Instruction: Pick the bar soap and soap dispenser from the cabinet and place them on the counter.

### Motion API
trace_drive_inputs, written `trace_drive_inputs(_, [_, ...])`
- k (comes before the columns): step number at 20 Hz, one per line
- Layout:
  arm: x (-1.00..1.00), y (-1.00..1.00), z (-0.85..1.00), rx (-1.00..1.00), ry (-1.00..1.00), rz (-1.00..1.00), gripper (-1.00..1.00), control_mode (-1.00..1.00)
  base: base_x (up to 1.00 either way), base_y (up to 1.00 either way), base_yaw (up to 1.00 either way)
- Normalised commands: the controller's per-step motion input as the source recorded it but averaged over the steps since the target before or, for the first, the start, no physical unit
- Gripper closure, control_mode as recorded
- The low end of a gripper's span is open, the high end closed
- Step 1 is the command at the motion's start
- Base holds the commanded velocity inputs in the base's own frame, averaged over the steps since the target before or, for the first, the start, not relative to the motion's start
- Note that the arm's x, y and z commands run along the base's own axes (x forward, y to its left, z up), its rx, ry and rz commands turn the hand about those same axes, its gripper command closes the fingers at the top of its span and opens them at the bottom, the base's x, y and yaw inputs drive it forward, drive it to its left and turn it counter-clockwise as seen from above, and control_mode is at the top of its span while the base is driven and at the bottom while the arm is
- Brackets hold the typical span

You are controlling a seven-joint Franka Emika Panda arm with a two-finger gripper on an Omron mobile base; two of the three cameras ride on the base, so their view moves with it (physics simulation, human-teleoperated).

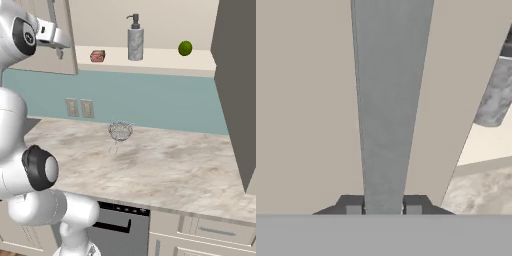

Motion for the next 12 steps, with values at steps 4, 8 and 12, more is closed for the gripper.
trace_drive_inputs(4, [-0.36,0.05,0.0,0.0,0.04,-0.09,1.0,-1.0,0.0,0.0,0.0])
trace_drive_inputs(8, [-0.4,0.06,0.0,0.0,0.01,-0.09,1.0,-1.0,0.0,0.0,0.0])
trace_drive_inputs(12, [-0.41,0.1,0.0,0.0,0.02,-0.08,1.0,-1.0,0.0,0.0,0.0])
